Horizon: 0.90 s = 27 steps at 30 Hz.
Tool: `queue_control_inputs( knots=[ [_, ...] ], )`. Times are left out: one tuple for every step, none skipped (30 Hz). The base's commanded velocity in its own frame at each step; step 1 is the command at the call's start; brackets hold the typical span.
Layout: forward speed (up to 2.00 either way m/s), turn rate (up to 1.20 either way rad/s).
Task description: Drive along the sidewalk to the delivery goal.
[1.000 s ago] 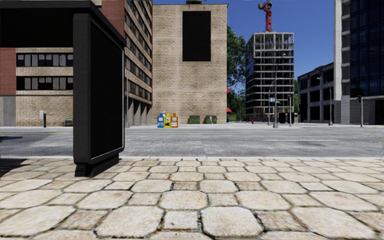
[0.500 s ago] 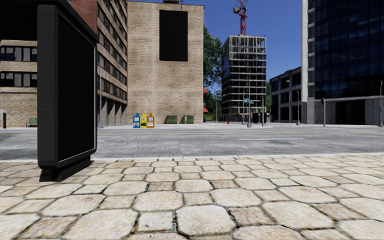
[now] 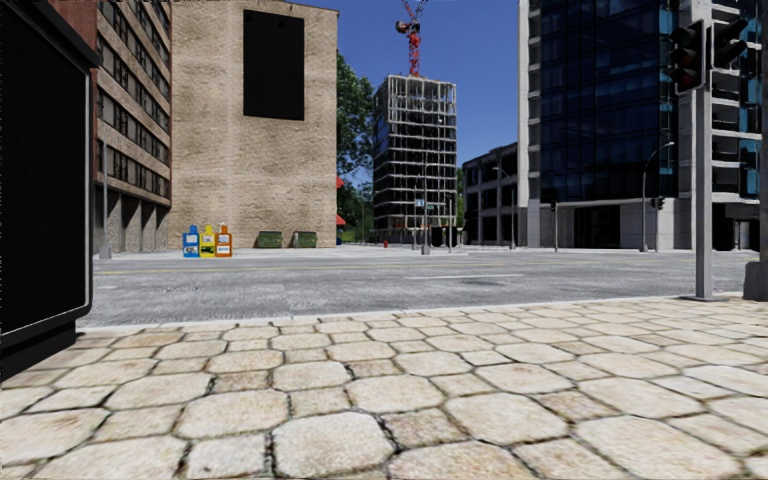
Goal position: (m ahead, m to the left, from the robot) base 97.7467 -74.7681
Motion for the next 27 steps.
queue_control_inputs(
  knots=[
    [0.56,-0.61],
    [0.58,-0.61],
    [0.60,-0.61],
    [0.60,-0.61],
    [0.62,-0.61],
    [0.62,-0.61],
    [0.62,-0.61],
    [0.67,-0.61],
    [0.72,-0.61],
    [0.74,-0.61],
    [0.74,-0.61],
    [0.75,-0.61],
    [0.77,-0.61],
    [0.81,-0.61],
    [0.81,-0.61],
    [0.86,-0.61],
    [0.89,-0.61],
    [0.91,-0.61],
    [0.91,-0.61],
    [0.91,-0.61],
    [0.92,-0.61],
    [0.99,-0.61],
    [1.05,-0.61],
    [1.05,-0.61],
    [1.07,-0.61],
    [1.08,-0.61],
    [1.09,-0.61]
  ],
)
